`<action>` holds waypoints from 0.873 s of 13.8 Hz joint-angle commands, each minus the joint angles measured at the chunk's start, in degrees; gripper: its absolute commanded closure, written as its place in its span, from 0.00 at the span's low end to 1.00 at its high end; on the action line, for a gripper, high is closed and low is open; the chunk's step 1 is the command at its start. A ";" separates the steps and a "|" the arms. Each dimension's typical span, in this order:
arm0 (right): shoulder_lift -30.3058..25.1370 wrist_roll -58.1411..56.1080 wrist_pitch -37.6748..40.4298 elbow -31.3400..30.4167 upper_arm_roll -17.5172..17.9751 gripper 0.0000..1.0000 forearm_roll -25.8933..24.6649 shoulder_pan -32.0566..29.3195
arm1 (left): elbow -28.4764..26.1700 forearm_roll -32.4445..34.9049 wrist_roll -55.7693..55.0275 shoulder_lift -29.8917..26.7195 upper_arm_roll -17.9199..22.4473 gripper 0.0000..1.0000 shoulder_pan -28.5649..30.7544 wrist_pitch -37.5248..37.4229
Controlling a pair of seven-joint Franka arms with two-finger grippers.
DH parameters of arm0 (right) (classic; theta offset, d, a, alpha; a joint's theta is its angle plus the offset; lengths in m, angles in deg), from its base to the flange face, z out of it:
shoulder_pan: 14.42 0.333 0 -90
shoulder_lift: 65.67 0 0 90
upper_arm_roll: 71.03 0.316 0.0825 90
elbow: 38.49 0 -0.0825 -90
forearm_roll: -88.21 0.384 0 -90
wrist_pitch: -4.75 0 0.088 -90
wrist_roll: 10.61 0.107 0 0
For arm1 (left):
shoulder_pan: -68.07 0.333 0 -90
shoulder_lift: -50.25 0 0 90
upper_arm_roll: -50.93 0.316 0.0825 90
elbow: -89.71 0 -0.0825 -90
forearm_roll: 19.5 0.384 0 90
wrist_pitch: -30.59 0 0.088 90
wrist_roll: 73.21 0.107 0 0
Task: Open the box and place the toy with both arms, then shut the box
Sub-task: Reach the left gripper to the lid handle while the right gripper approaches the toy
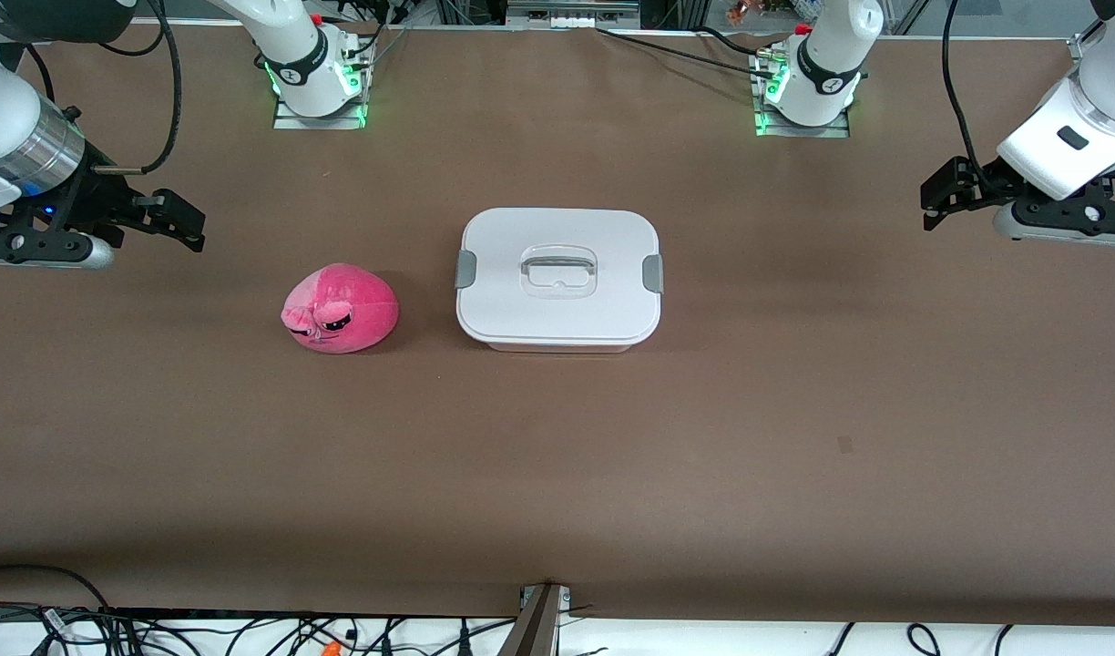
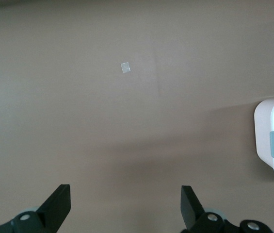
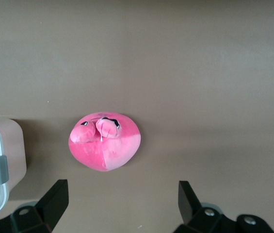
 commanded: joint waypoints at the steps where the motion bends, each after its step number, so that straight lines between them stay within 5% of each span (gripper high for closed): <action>1: 0.26 -0.67 -0.59 0.12 0.32 0.00 -0.62 0.40 | 2.85 -0.36 -0.84 1.41 -0.31 0.00 -0.04 -1.52; 12: -0.69 0.20 3.34 0.12 5.66 0.00 2.55 1.54 | 2.85 -0.71 0.91 0.88 -1.97 0.00 -0.83 -8.38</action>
